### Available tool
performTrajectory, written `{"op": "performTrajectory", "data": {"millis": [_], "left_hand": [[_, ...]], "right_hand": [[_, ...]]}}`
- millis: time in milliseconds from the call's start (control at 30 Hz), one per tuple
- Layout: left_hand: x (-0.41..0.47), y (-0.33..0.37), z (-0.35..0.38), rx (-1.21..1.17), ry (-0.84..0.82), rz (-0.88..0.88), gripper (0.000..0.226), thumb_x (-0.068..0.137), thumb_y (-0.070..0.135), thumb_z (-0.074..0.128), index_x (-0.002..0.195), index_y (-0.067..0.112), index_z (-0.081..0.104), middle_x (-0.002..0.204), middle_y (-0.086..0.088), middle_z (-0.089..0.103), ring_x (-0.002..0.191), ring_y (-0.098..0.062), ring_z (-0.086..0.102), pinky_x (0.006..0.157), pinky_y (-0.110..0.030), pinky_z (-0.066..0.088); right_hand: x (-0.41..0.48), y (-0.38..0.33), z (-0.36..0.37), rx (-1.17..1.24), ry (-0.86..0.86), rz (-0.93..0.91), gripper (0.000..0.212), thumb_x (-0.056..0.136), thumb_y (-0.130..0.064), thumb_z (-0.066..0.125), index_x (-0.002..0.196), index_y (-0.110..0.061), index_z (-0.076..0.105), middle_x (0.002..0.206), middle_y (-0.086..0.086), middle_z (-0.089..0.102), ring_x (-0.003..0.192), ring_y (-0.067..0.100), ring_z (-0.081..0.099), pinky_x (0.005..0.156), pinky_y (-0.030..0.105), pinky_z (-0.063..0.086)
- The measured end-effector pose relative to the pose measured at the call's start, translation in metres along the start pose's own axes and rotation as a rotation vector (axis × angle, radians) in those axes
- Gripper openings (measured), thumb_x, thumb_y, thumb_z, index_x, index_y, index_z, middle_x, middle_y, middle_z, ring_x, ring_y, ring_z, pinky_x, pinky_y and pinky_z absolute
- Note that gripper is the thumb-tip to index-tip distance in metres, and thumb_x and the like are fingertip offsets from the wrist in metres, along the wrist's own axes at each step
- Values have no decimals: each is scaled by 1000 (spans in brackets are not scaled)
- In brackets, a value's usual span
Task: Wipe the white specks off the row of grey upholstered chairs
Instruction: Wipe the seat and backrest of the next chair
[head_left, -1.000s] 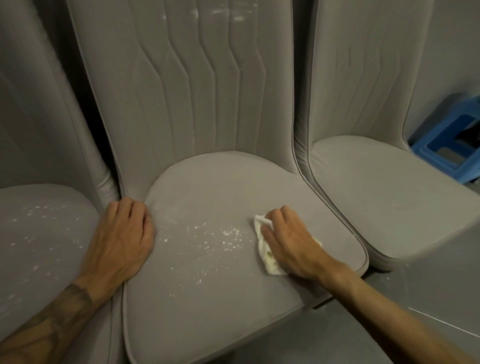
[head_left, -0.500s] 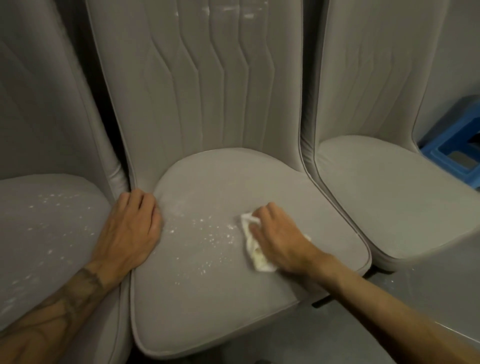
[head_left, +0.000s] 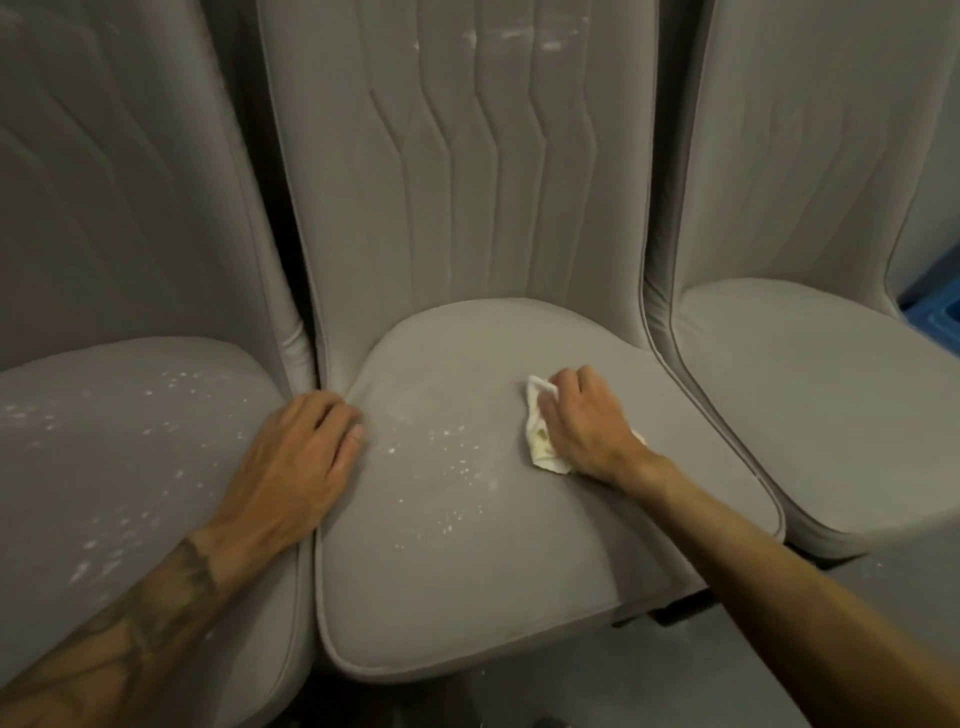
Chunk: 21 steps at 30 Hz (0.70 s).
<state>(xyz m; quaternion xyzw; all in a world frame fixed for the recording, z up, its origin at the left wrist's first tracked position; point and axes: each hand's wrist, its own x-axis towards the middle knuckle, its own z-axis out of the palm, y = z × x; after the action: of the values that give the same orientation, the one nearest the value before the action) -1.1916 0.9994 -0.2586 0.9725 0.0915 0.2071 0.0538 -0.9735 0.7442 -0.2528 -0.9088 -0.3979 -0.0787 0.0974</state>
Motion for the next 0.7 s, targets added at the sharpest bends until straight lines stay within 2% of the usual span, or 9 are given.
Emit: {"op": "performTrajectory", "data": {"millis": [33, 100, 233, 300, 433, 467, 600, 633, 700], "left_hand": [[-6, 1, 0, 9, 2, -4, 26, 104, 27, 44, 108, 12, 64, 110, -9, 59, 98, -31, 56, 88, -45, 45], [-13, 4, 2, 11, -10, -7, 28, 104, 29, 43, 112, 11, 63, 114, -10, 59, 101, -31, 56, 90, -44, 44], [-17, 6, 9, 58, 0, -44, 29, 105, 30, 41, 113, 11, 61, 116, -10, 58, 103, -31, 55, 90, -44, 44], [-19, 5, 12, 56, 15, -70, 27, 105, 30, 42, 112, 12, 60, 117, -9, 58, 103, -30, 55, 90, -43, 43], [-20, 2, 17, 50, 46, -93, 23, 103, 29, 44, 110, 14, 59, 117, -7, 57, 103, -27, 53, 89, -41, 40], [-19, 2, 18, 55, 46, -95, 22, 103, 30, 44, 109, 14, 59, 117, -7, 57, 103, -27, 53, 89, -41, 40], [-20, 0, 21, 81, 48, -90, 24, 104, 30, 42, 111, 14, 58, 119, -8, 56, 105, -28, 53, 90, -42, 41], [-20, -1, 21, 84, 54, -87, 24, 105, 29, 41, 111, 14, 59, 120, -9, 56, 105, -29, 53, 90, -43, 41], [-20, 0, 21, 85, 57, -85, 25, 105, 29, 40, 111, 13, 58, 119, -9, 56, 104, -30, 53, 89, -44, 42]], "right_hand": [[3, -6, 0, -8, 25, 18, 27, 105, -21, 39, 110, 0, 56, 107, 22, 56, 98, 38, 52, 85, 48, 40], [-7, -33, 5, 103, 55, -73, 22, 102, -18, 47, 99, 1, 57, 97, 23, 55, 86, 39, 53, 77, 47, 42], [-35, -56, 12, 205, -40, -376, 30, 105, -33, 34, 100, -11, 52, 96, 10, 50, 84, 28, 46, 79, 39, 37], [-17, -41, 10, 172, -39, -305, 29, 105, -32, 37, 105, -9, 54, 101, 12, 51, 89, 31, 49, 83, 40, 37], [20, -28, 10, -18, -22, -14, 32, 106, -31, 33, 116, -6, 51, 115, 16, 52, 103, 35, 49, 90, 42, 37], [18, -39, 12, 3, -22, -29, 31, 106, -31, 34, 115, -6, 52, 114, 16, 52, 102, 35, 49, 89, 42, 37], [-23, -81, 16, 275, -84, -375, 28, 105, -36, 33, 102, -13, 49, 100, 9, 49, 87, 28, 47, 81, 39, 38], [-23, -78, 13, 288, -103, -411, 28, 105, -37, 32, 102, -14, 48, 99, 9, 48, 86, 27, 46, 81, 37, 37], [-7, -60, 11, 251, -87, -352, 28, 105, -33, 36, 105, -9, 51, 101, 12, 50, 89, 30, 48, 84, 40, 39]]}}
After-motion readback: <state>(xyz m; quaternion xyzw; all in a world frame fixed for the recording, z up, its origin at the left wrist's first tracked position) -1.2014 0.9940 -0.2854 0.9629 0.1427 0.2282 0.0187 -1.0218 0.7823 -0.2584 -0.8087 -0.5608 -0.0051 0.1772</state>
